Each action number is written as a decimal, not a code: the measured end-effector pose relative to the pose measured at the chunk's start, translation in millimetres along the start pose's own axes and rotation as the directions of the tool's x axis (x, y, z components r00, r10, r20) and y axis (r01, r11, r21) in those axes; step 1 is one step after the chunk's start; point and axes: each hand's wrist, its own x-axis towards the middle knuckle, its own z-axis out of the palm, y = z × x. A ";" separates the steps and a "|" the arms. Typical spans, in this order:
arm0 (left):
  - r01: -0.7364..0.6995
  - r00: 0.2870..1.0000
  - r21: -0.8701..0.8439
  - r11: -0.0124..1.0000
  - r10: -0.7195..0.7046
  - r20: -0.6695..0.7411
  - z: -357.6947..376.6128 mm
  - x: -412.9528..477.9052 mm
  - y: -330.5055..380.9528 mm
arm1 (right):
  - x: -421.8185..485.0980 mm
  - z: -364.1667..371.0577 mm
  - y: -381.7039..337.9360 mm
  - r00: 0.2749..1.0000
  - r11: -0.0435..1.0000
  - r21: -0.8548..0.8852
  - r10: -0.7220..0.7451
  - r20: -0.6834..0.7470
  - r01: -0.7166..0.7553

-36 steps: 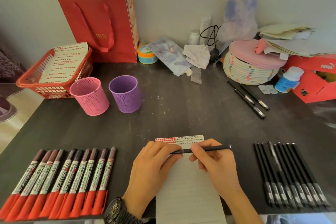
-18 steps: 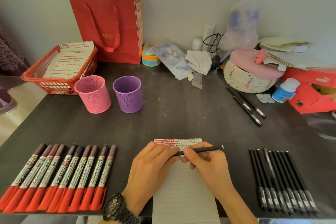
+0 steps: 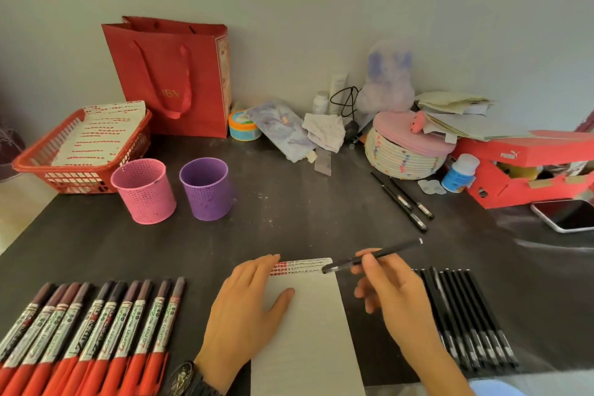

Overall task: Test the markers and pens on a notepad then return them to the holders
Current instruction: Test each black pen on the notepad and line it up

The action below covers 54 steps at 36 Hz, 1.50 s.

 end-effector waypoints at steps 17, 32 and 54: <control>0.065 0.992 0.068 0.996 -0.072 0.104 -3.0 6.0 2.9 | -8.2 -199.3 -18.3 0.933 0.547 -0.757 0.183 -0.310 -0.358; 0.073 0.990 0.089 0.993 -0.083 0.116 -2.7 5.8 2.0 | -8.6 -204.8 20.9 0.935 0.404 -0.844 0.195 -0.297 -0.353; 0.047 0.997 0.066 0.997 -0.051 0.056 0.4 4.2 0.2 | 142.0 -97.9 11.2 0.993 0.335 -0.938 -0.046 -0.113 -0.091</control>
